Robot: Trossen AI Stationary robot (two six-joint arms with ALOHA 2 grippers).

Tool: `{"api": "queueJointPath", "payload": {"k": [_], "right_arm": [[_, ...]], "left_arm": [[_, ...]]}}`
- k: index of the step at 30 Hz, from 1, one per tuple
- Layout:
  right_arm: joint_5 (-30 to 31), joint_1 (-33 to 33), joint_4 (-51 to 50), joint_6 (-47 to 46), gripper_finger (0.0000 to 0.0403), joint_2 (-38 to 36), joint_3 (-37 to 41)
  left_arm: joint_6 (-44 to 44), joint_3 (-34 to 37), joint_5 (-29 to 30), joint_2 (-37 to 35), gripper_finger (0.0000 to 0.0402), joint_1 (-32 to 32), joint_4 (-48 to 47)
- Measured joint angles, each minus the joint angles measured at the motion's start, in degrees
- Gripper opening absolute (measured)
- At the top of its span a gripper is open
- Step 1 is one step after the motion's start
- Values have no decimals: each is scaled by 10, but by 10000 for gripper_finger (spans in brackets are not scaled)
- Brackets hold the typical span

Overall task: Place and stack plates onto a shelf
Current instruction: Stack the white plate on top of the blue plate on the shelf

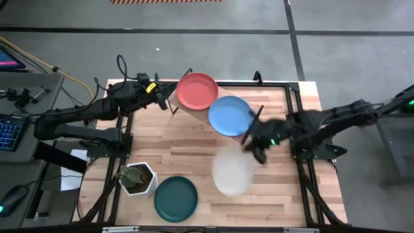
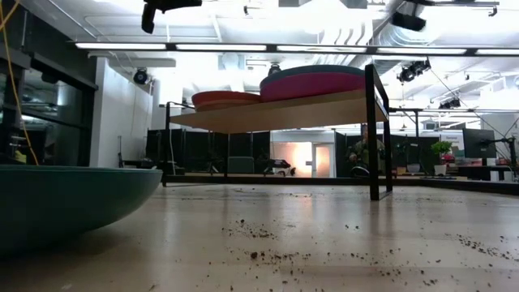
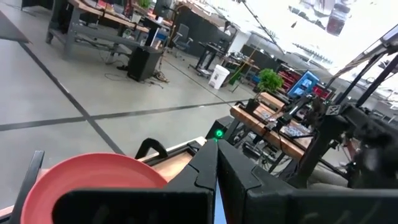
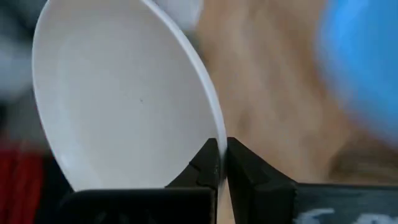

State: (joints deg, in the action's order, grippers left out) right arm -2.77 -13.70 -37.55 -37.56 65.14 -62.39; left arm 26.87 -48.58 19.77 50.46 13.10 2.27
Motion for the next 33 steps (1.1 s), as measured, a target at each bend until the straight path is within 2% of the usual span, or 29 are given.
{"api": "queueJointPath", "payload": {"k": [3,10,13,16,22,33], "right_arm": [[48,69,-10,15,0,22,-78],[58,252,-167,101,0,63,-220],[34,324,-211,122,0,84,-230],[-34,377,-227,131,0,109,-230],[-80,418,-257,170,0,165,-230],[-89,434,-265,197,0,190,-230]], "left_arm": [[0,0,0,0,0,0,13],[0,0,-1,0,0,0,18],[0,0,-8,0,0,0,18],[0,0,-11,0,0,0,18],[0,0,-11,0,0,0,17],[0,0,-12,0,0,0,15]]}}
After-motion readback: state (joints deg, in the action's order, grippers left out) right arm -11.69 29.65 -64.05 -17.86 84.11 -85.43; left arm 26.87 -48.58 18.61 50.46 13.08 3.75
